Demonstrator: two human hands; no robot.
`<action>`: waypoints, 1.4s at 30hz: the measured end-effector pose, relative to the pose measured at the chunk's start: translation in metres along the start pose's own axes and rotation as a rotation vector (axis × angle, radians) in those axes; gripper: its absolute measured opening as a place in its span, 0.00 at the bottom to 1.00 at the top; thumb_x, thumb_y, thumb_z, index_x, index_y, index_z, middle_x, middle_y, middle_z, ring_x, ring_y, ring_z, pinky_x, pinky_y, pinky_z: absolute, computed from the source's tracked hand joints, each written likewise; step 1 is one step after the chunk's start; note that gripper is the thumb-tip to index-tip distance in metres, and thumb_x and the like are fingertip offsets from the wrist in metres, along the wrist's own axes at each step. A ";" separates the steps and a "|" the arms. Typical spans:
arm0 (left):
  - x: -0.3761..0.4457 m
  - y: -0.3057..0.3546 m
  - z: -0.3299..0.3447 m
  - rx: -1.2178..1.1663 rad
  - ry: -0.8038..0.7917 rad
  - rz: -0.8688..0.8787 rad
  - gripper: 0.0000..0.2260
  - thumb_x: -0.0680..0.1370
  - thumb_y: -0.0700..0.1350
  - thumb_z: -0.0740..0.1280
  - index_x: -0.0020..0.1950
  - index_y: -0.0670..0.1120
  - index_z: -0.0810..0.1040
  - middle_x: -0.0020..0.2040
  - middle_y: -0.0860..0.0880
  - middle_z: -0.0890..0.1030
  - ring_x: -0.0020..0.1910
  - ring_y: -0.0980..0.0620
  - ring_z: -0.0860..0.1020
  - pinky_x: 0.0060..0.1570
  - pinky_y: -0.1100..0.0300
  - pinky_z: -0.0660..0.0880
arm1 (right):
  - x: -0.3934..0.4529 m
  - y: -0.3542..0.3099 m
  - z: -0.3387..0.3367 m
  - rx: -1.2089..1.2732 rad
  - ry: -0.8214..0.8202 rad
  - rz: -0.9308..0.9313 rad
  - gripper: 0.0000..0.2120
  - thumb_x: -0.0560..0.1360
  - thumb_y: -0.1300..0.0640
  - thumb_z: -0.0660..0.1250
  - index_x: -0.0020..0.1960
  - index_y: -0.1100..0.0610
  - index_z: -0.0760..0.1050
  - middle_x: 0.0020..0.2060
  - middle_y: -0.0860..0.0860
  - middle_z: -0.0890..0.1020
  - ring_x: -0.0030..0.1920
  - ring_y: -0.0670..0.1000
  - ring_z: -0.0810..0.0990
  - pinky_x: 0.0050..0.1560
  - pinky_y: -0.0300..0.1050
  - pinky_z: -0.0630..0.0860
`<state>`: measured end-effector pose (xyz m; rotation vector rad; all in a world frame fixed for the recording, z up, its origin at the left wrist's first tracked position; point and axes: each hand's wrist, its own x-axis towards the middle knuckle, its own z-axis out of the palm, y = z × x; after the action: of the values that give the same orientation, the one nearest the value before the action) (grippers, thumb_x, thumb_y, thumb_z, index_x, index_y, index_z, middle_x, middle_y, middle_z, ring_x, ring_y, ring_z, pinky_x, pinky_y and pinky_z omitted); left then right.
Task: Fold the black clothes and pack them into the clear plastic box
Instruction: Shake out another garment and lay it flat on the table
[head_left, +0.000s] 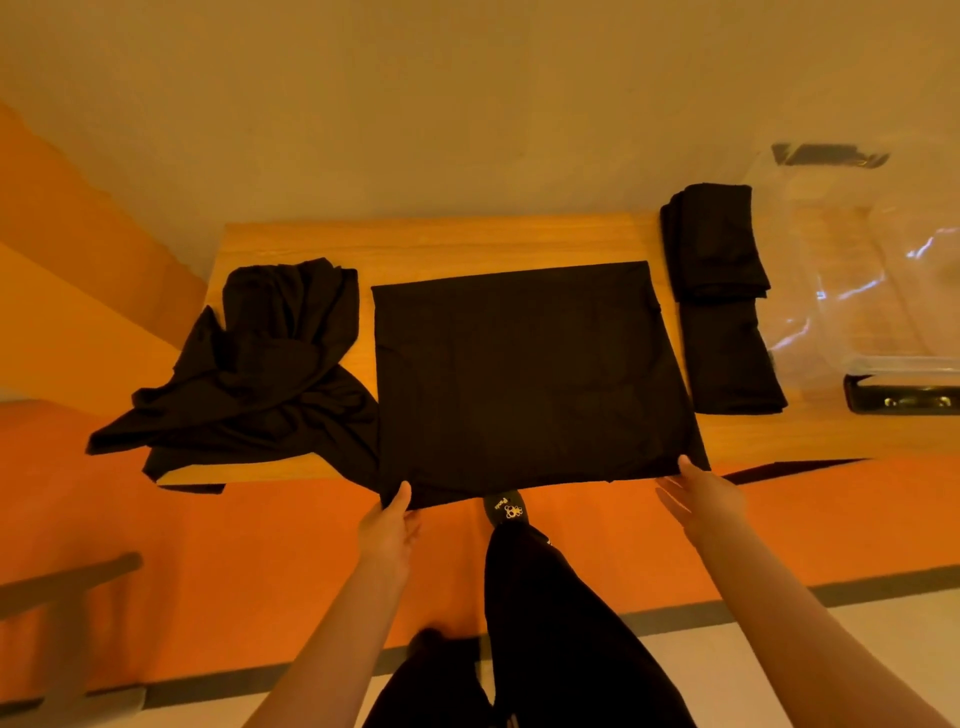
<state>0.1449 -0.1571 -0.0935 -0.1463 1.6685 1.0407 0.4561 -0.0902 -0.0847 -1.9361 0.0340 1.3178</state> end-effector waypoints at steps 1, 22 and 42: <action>-0.001 0.001 -0.001 0.007 0.016 0.023 0.17 0.78 0.43 0.65 0.66 0.41 0.71 0.51 0.48 0.77 0.49 0.49 0.75 0.52 0.54 0.74 | -0.002 -0.001 0.000 0.011 0.031 -0.002 0.09 0.76 0.62 0.64 0.56 0.64 0.73 0.56 0.58 0.78 0.50 0.55 0.79 0.42 0.43 0.77; 0.018 -0.012 0.028 1.938 -0.221 1.481 0.43 0.57 0.53 0.81 0.67 0.42 0.70 0.66 0.43 0.74 0.66 0.45 0.72 0.66 0.48 0.63 | 0.034 -0.002 0.002 -1.995 -0.381 -1.496 0.62 0.57 0.47 0.79 0.76 0.52 0.39 0.70 0.56 0.68 0.70 0.55 0.60 0.71 0.53 0.44; 0.030 0.000 0.051 1.774 -0.367 1.621 0.20 0.66 0.45 0.72 0.58 0.46 0.80 0.58 0.48 0.80 0.60 0.48 0.77 0.56 0.48 0.74 | 0.011 -0.066 0.014 -1.708 -0.676 -1.088 0.19 0.78 0.65 0.58 0.68 0.55 0.69 0.66 0.52 0.73 0.65 0.51 0.73 0.61 0.34 0.66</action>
<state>0.1706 -0.1100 -0.1182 2.6028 1.5355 0.0733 0.4786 -0.0316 -0.0578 -1.6999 -2.7236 1.0046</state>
